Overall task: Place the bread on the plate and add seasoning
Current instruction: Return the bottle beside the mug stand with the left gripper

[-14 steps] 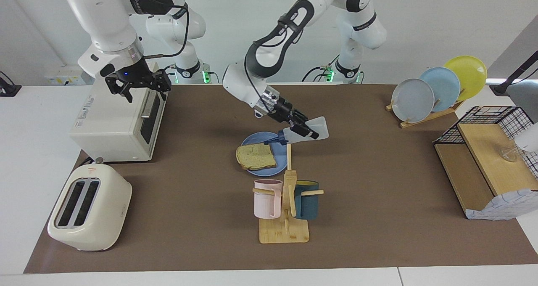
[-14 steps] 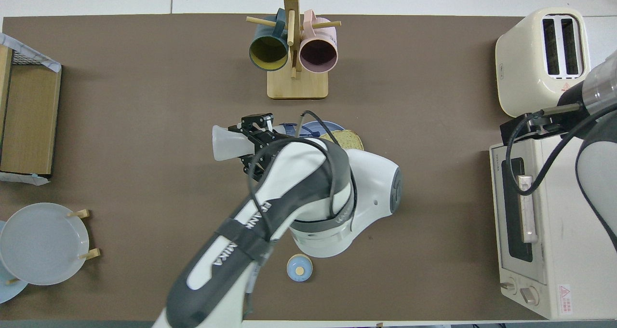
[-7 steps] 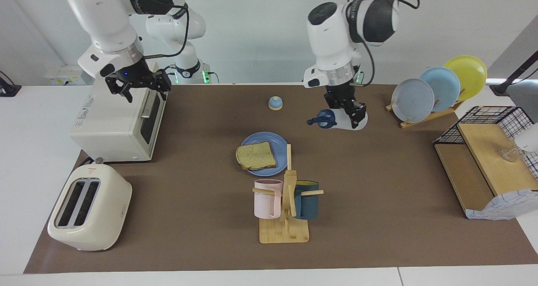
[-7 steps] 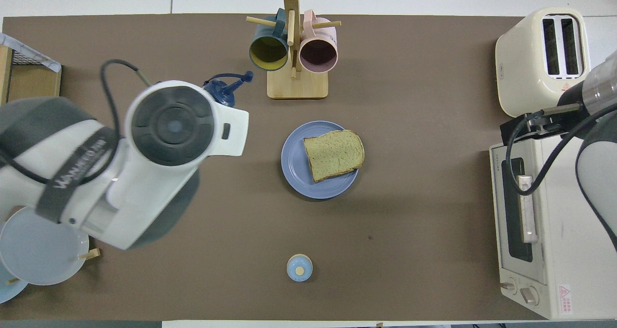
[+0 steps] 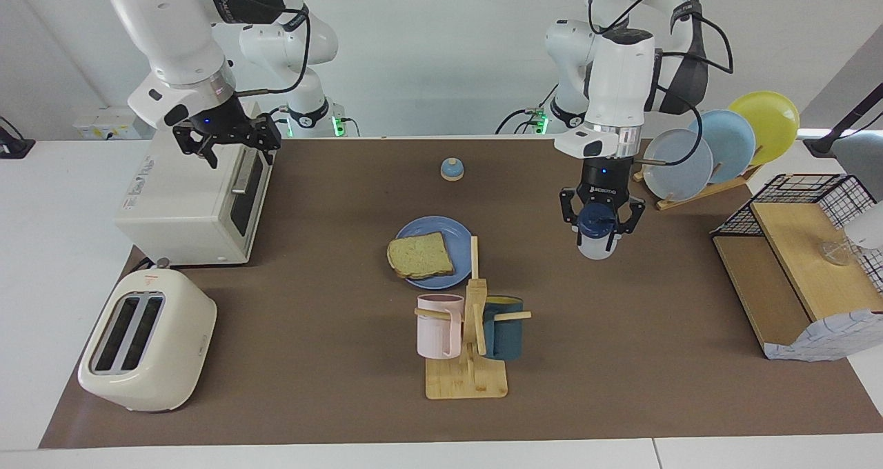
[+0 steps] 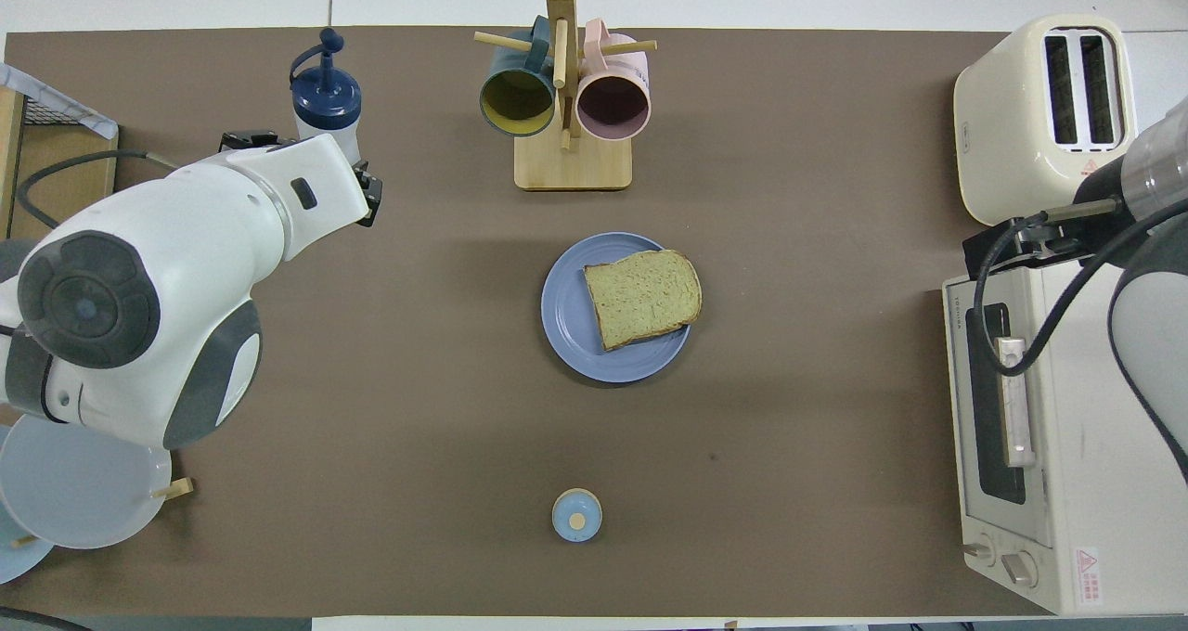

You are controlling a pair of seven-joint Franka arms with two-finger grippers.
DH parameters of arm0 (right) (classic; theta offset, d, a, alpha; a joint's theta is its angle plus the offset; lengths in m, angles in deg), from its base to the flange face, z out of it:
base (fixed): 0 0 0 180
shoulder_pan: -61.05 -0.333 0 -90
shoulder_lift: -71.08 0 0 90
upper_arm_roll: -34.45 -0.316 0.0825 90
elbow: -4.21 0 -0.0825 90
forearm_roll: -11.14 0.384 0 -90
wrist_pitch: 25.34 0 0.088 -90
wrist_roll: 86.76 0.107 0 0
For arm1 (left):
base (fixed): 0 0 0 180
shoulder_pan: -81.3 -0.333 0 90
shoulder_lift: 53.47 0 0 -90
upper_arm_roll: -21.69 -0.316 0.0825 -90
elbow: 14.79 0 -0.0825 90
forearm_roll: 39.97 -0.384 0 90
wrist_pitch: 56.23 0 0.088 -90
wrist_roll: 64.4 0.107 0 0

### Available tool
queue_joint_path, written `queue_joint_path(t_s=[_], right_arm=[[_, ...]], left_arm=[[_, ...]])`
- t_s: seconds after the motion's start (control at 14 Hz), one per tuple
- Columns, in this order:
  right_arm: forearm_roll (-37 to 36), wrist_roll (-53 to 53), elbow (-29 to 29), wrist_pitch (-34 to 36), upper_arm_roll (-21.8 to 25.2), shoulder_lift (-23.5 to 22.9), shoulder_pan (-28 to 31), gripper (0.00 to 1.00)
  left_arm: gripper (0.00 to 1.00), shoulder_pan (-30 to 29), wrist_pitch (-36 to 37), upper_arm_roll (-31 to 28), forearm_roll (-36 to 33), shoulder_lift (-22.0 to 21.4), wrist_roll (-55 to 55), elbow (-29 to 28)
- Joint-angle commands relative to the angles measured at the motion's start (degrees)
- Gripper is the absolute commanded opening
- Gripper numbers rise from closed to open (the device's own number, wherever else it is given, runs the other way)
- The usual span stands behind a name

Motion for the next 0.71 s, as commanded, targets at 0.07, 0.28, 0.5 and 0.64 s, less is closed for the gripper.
queue_joint_path(t_s=[0.07,0.28,0.5,0.64], right_arm=[[-0.45,-1.32,0.66,-0.41,-0.32,0.58,0.73,1.0],[-0.45,-1.32,0.66,-0.32,-0.4,0.58,0.73,1.0],[-0.45,-1.23,0.66,-0.23,-0.4,0.58,0.64,1.0],[-0.45,-1.06,0.75,-0.23,-0.4,0.84,0.38,1.0]], left_arm=[[0.0,-3.01,-21.86,0.65,0.93,4.95,-12.11,-4.89],[0.0,-3.89,-31.76,0.65,0.93,11.03,-13.98,-4.89],[0.0,-5.38,-40.17,0.65,0.75,16.29,-13.8,-4.37],[0.0,-5.3,-46.42,0.65,0.84,20.6,-13.54,-5.15]])
